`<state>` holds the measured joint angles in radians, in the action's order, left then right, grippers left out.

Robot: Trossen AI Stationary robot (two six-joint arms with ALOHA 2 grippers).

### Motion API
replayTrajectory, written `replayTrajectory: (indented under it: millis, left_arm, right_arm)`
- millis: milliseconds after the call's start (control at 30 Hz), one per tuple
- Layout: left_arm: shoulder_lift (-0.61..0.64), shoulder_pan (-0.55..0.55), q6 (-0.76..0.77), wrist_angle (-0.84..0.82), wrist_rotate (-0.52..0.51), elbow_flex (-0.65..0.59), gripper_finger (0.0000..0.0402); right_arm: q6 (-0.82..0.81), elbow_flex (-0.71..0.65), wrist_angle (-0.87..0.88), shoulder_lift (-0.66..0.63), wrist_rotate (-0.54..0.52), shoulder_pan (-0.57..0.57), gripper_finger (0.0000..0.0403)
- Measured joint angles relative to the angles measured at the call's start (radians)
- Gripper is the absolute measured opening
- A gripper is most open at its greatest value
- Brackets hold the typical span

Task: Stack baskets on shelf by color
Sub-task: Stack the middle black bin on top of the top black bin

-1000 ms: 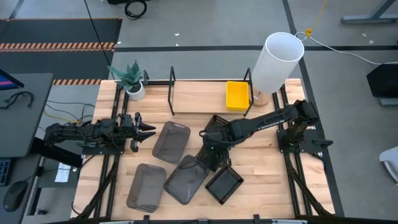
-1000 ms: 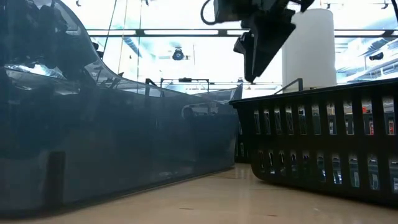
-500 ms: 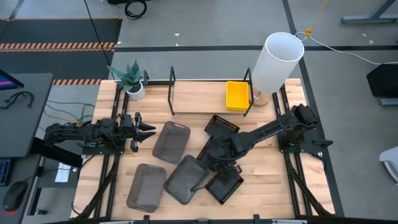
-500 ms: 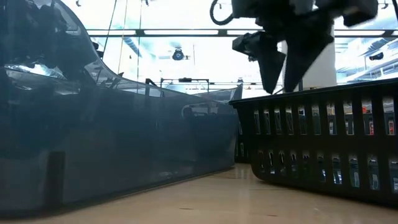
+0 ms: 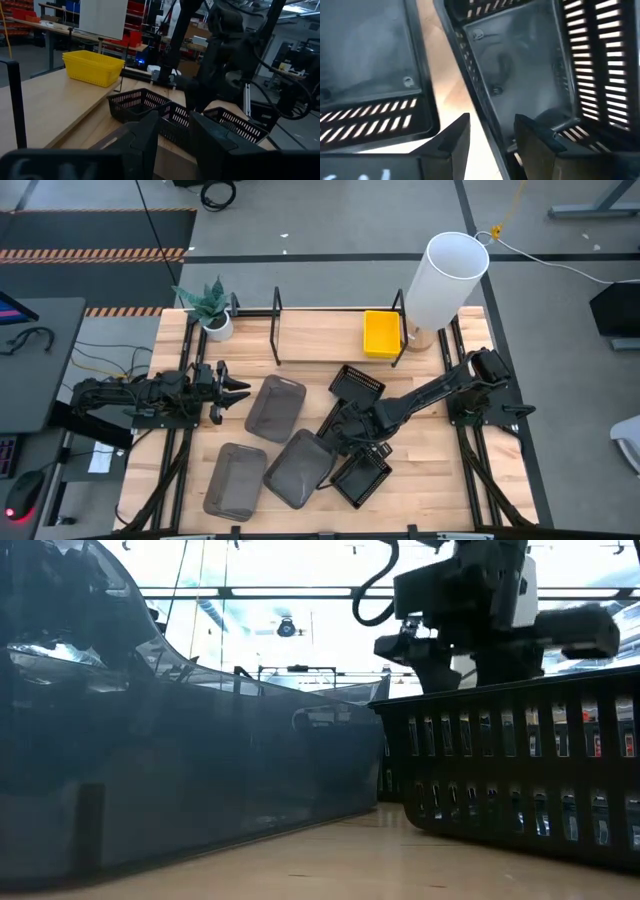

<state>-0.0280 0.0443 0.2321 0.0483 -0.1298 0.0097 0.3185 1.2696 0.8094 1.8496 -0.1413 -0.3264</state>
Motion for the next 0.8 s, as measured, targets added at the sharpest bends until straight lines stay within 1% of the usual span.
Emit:
replayTrajectory:
  millis: [67, 167, 467, 533, 667, 800]
  left_arm:
    - [0.0, 0.0, 0.0, 0.0, 0.0, 0.0, 0.0117]
    - [0.0, 0.0, 0.0, 0.0, 0.0, 0.0, 0.0117]
    - [0.0, 0.0, 0.0, 0.0, 0.0, 0.0, 0.0117]
    - [0.0, 0.0, 0.0, 0.0, 0.0, 0.0, 0.0117]
    - [0.0, 0.0, 0.0, 0.0, 0.0, 0.0, 0.0117]
    - [0.0, 0.0, 0.0, 0.0, 0.0, 0.0, 0.0117]
  right_arm:
    - [0.007, -0.018, -0.025, 0.0, 0.0, 0.001, 0.0147]
    - [0.032, -0.041, -0.049, 0.0, 0.002, 0.001, 0.0121]
    - [0.04, -0.046, -0.037, 0.0, 0.011, 0.001, 0.0014]
    - [0.04, -0.028, -0.027, 0.0, 0.011, 0.0, 0.001]
    - [0.017, 0.023, -0.01, -0.002, 0.012, 0.0, 0.0019]
    - [-0.006, 0.099, 0.043, -0.002, 0.012, 0.0, 0.0009]
